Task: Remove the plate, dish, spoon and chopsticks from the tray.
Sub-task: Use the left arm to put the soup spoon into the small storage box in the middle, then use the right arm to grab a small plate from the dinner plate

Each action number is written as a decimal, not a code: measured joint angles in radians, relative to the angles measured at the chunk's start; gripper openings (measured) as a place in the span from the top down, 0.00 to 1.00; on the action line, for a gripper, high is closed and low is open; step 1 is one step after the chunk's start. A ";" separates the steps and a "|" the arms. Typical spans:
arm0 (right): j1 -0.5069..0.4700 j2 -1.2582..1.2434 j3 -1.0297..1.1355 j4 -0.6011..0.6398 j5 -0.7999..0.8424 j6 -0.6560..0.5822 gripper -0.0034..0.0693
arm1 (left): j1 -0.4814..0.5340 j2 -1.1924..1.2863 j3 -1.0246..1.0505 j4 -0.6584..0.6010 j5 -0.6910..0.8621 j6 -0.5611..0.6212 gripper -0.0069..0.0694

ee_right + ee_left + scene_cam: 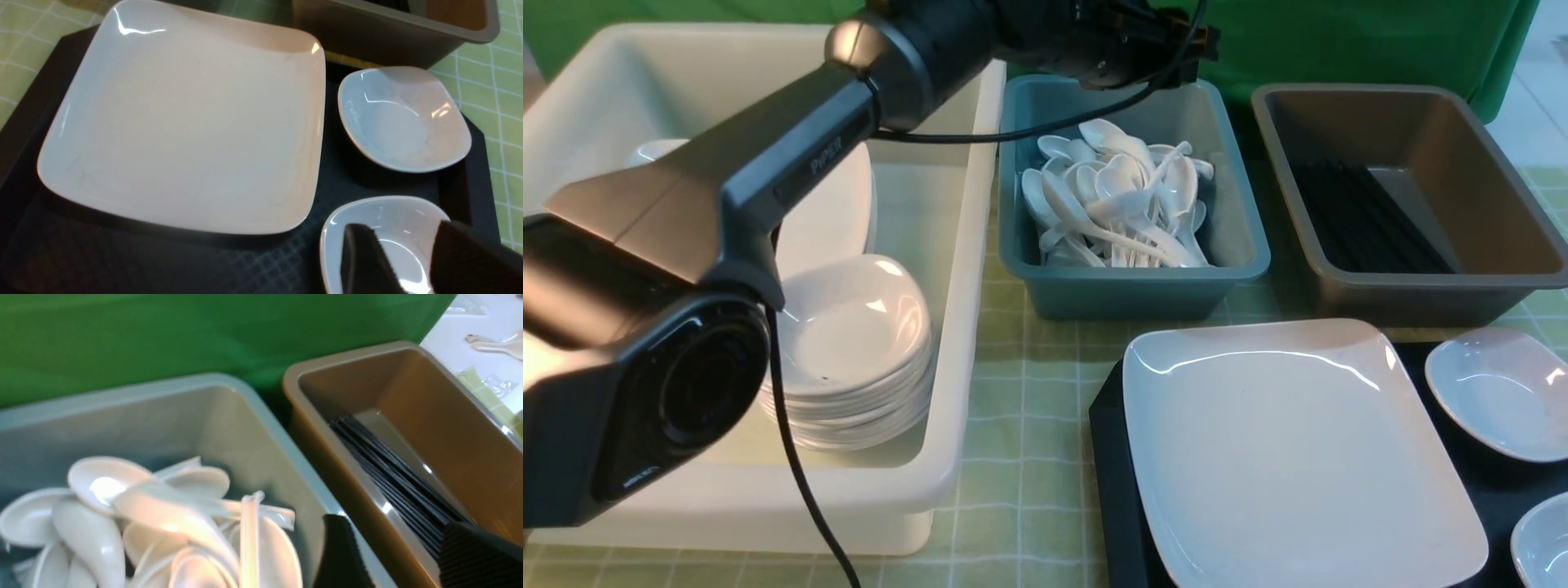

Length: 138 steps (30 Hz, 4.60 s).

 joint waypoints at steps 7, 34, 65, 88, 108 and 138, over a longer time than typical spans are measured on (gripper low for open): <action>0.000 0.000 0.000 0.000 0.000 0.000 0.62 | 0.009 -0.143 0.000 0.086 0.211 -0.031 0.53; -0.091 0.726 -0.194 -0.160 0.049 0.192 0.97 | 0.069 -0.755 0.704 0.216 0.657 0.022 0.92; -0.343 1.455 -0.563 -0.041 -0.219 -0.154 0.43 | 0.098 -0.803 0.797 0.214 0.620 0.021 0.92; -0.298 1.475 -0.570 -0.037 -0.116 -0.187 0.53 | 0.098 -0.803 0.797 0.207 0.606 0.021 0.92; -0.298 1.510 -0.572 -0.032 -0.186 -0.285 0.44 | 0.098 -0.803 0.798 0.199 0.603 0.021 0.92; -0.298 1.160 -0.571 -0.029 0.125 -0.189 0.92 | 0.098 -0.803 0.798 0.206 0.566 0.021 0.92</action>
